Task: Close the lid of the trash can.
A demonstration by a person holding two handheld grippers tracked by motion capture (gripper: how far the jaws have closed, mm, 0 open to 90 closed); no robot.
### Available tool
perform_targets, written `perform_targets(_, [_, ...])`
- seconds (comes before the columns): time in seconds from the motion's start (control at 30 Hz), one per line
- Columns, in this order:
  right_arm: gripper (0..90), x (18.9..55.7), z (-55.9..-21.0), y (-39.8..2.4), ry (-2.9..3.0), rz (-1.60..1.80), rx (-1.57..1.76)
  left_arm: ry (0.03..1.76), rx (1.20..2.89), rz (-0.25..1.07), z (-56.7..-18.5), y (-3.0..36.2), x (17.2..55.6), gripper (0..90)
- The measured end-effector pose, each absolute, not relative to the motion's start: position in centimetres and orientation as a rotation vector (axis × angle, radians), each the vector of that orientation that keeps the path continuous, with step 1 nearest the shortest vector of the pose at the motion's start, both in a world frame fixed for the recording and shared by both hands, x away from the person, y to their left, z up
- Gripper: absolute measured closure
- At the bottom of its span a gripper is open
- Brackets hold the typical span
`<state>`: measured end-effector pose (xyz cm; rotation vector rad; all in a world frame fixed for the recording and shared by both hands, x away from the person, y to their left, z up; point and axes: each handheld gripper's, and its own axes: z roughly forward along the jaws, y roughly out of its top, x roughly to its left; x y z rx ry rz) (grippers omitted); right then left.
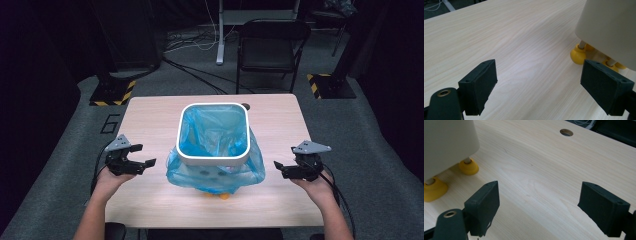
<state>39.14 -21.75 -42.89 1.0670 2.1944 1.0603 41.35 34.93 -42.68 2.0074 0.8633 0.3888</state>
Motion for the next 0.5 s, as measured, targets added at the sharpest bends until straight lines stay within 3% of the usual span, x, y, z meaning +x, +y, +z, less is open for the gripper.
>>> perform_targets(0.5, [14.0, 39.7, -45.5, -21.8, 2.227, 1.024, 1.112, 0.875, 2.048, 0.386, -44.8, 35.4, 41.4, 10.8])
